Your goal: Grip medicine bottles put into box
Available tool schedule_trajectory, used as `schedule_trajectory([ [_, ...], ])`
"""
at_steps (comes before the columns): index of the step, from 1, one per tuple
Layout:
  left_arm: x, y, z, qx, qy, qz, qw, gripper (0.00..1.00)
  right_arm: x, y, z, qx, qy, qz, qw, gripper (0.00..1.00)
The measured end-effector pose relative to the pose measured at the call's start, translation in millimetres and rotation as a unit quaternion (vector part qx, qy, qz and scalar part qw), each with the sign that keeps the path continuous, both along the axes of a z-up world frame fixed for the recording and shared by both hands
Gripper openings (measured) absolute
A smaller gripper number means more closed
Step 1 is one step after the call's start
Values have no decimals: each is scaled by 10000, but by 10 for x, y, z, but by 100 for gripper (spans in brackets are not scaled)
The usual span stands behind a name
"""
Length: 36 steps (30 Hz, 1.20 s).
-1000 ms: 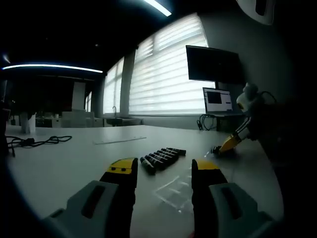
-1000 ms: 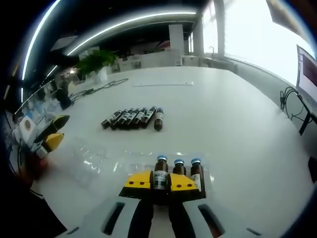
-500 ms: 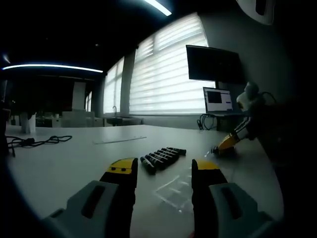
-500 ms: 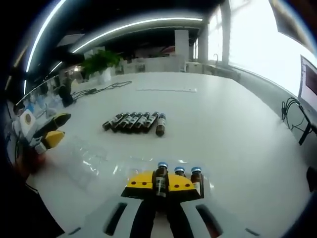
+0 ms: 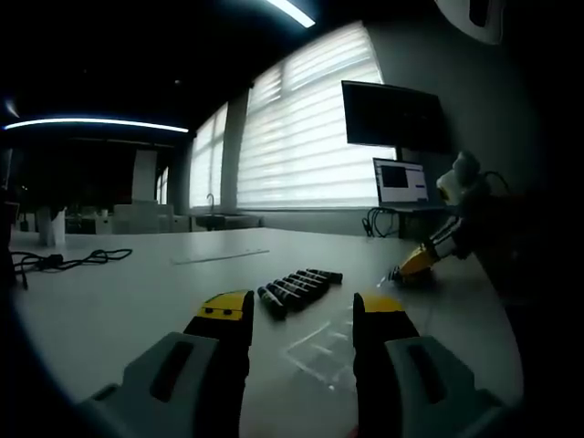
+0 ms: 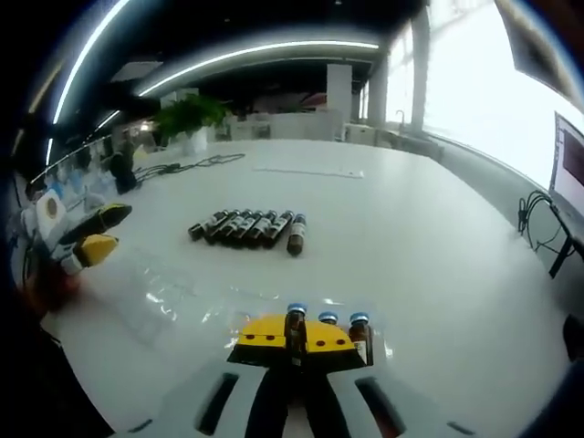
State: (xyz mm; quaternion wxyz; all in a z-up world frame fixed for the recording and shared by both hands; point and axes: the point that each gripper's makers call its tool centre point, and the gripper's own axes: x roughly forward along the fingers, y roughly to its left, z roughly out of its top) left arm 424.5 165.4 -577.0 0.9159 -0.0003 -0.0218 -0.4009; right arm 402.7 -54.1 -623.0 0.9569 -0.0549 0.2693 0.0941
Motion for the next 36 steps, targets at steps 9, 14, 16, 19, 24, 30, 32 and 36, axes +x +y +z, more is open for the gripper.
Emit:
schedule_trajectory([
  [9, 2, 0, -2, 13, 0, 7, 10000, 36, -52, -67, -94, 101, 81, -94, 9999, 0],
  [14, 3, 6, 0, 7, -7, 17, 10000, 36, -36, -63, -76, -146, -238, -53, 9996, 0],
  [16, 2, 6, -1, 4, -7, 15, 10000, 36, -37, -62, -70, -157, -335, -48, 9993, 0],
  [19, -1, 4, -1, 8, -10, 9, 10000, 36, -33, -52, -57, -231, -558, 6, 9982, 0],
  [24, -4, 2, 1, 9, -16, 4, 10000, 36, -28, -17, -37, -411, -712, 110, 9966, 0],
  [30, -5, 0, -3, 19, -19, 2, 10000, 36, -18, 33, -29, -568, -821, 221, 9948, 0],
  [32, -5, 0, -4, 24, -22, 4, 10000, 36, -9, 34, -22, -586, -810, 237, 9947, 0],
  [36, -2, 4, -4, 21, -25, 19, 10000, 36, -3, 11, 0, -163, -619, 12, 9980, 0],
])
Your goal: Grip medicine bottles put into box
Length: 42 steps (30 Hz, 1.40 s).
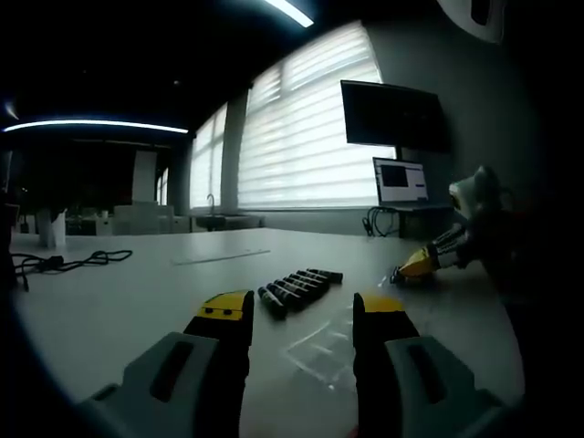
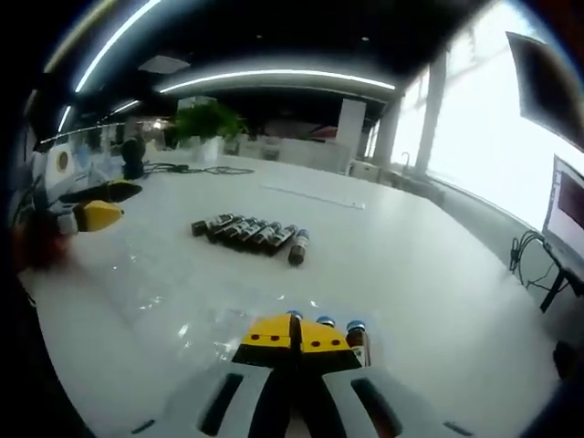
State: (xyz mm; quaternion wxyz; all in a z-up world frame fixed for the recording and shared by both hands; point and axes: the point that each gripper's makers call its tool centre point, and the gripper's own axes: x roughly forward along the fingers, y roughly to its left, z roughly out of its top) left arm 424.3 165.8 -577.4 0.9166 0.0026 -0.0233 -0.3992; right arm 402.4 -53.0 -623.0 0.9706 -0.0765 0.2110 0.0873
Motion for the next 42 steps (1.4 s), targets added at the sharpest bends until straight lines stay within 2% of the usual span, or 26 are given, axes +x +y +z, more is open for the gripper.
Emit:
schedule_trajectory([
  [1, 1, 1, -1, 3, -1, 3, 10000, 36, 10, 1, 28, 182, -56, -34, 9998, 0],
  [3, 1, 1, -2, 5, -2, 5, 10000, 36, 3, -41, 21, 386, 76, -143, 9991, 0],
  [9, -3, -5, -3, 5, -2, -13, 10000, 36, 29, -84, 111, 617, 87, -198, 9979, 1],
  [18, 1, 7, 8, -27, -11, 10, 10000, 36, 71, -54, 138, 748, 130, -171, 9970, 2],
  [26, 3, 17, 18, -55, -25, 23, 10000, 36, 148, -70, 252, 825, 126, -134, 9964, 3],
  [42, 8, 28, 28, -89, -30, 39, 9999, 36, 303, 16, 305, 795, 283, 14, 9964, 5],
])
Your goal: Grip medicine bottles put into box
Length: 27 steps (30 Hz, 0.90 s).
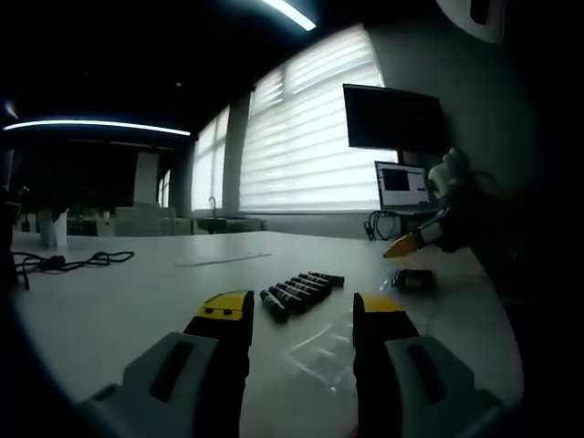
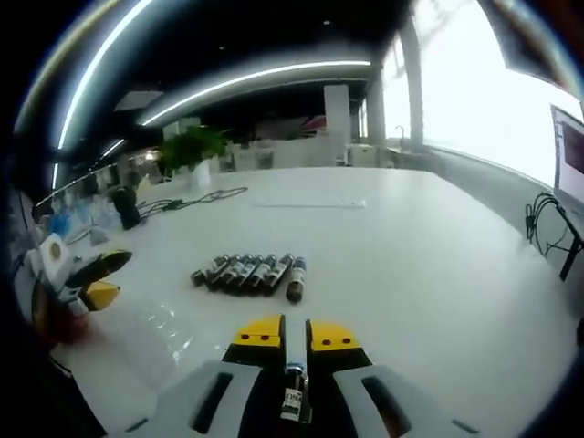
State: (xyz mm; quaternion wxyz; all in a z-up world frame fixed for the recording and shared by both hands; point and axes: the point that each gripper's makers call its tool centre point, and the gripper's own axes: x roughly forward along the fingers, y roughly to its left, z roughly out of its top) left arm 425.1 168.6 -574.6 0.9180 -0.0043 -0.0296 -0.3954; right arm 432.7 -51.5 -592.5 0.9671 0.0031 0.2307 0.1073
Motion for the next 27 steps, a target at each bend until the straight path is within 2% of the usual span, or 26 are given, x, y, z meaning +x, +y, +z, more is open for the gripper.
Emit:
schedule_trajectory([
  [18, 5, -5, -10, 12, 29, -4, 10000, 36, 172, 90, 12, -131, 146, 350, 9992, 9],
  [23, -3, -17, -15, 28, 36, -33, 10000, 36, 250, 133, 2, -108, 258, 448, 9986, 10],
  [27, -6, -21, -14, 22, 40, -47, 10000, 36, 306, 152, -65, -99, 548, 467, 9974, 11],
])
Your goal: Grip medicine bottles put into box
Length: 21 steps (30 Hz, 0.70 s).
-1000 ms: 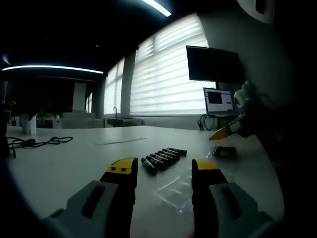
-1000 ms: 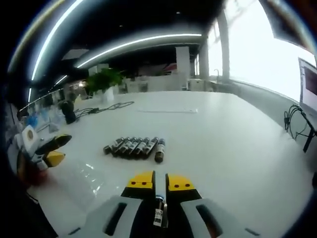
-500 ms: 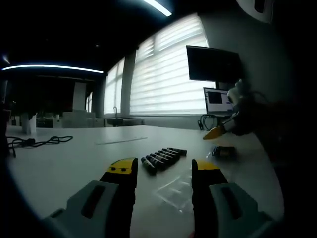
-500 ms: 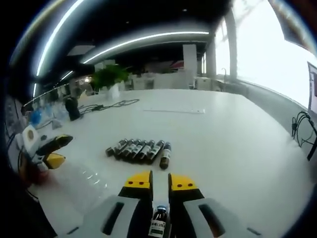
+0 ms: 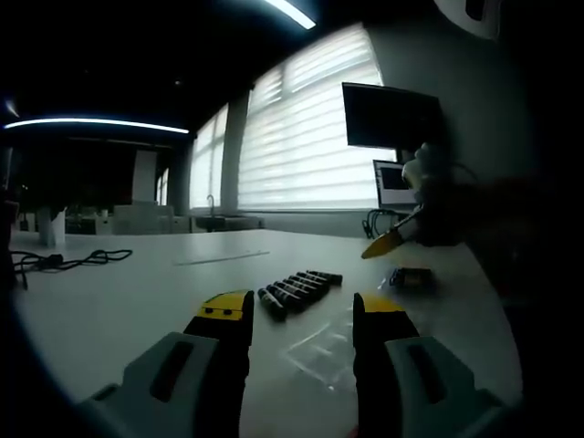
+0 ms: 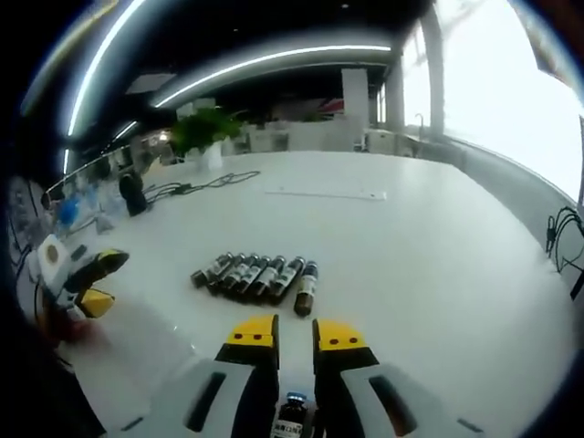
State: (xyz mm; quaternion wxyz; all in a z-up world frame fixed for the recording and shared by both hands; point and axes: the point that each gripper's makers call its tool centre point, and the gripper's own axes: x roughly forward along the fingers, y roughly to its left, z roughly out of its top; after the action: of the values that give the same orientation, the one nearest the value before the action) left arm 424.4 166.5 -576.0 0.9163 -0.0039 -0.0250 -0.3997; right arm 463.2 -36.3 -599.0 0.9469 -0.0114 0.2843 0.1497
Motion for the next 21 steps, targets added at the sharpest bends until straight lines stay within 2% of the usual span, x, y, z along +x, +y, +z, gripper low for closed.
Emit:
schedule_trajectory([
  [5, -9, -6, 3, 3, -12, -20, 10000, 36, 55, 2, -21, 125, 197, 52, 9997, 11],
  [13, -5, 12, 14, -27, -28, 11, 10000, 36, 179, -43, -43, -129, 291, 179, 9993, 11],
  [21, -9, 19, 21, -35, -49, 12, 10000, 36, 271, 6, -115, 72, 730, 277, 9969, 9],
])
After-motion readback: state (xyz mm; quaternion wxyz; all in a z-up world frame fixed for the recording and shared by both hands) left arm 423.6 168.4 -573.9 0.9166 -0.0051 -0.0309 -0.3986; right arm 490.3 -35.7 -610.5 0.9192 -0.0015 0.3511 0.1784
